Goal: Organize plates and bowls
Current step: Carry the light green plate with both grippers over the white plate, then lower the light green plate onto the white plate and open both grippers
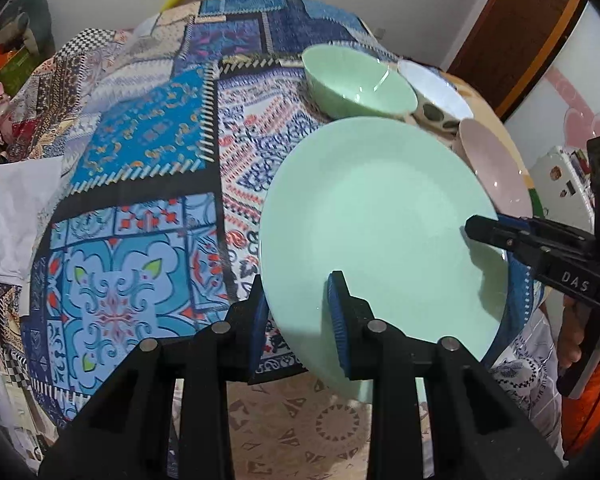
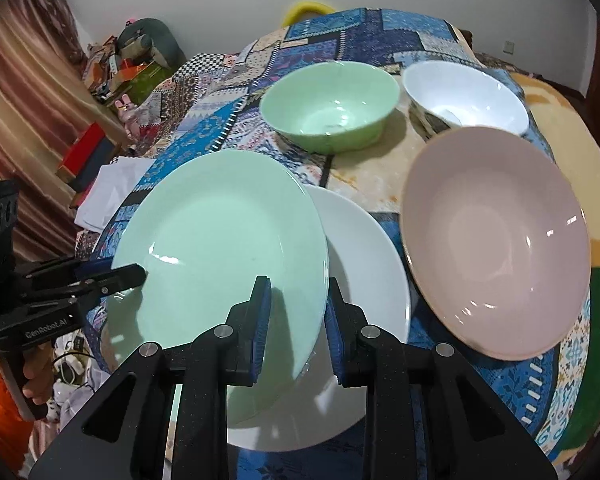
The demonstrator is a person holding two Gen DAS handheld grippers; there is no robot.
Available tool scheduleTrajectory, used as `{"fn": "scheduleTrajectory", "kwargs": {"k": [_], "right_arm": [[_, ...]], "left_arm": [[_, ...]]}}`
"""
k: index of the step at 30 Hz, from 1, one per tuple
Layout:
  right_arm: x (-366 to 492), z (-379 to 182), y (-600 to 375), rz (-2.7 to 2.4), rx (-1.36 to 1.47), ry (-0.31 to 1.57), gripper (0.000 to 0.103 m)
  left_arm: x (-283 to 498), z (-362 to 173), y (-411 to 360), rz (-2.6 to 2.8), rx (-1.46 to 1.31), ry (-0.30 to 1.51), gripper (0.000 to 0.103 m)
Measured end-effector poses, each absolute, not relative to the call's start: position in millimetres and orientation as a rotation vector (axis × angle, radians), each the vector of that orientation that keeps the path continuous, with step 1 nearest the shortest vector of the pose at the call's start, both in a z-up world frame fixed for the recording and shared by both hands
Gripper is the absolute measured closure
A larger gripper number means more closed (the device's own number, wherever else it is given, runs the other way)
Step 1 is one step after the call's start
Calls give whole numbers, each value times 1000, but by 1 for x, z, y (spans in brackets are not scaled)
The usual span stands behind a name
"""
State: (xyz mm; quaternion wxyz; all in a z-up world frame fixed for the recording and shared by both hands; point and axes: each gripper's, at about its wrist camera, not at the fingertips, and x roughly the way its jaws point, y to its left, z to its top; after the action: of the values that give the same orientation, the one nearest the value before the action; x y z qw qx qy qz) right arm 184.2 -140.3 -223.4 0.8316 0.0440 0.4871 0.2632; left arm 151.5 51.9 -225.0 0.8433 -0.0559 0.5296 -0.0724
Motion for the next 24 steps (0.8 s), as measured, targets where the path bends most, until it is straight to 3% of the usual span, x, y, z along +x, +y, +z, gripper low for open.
{"fn": "scheduleTrajectory", "kwargs": {"k": [24], "right_arm": [[180, -238, -164, 528, 118, 1053, 79]], "left_arm": [[168, -250, 22, -145, -36, 1170, 74]]}}
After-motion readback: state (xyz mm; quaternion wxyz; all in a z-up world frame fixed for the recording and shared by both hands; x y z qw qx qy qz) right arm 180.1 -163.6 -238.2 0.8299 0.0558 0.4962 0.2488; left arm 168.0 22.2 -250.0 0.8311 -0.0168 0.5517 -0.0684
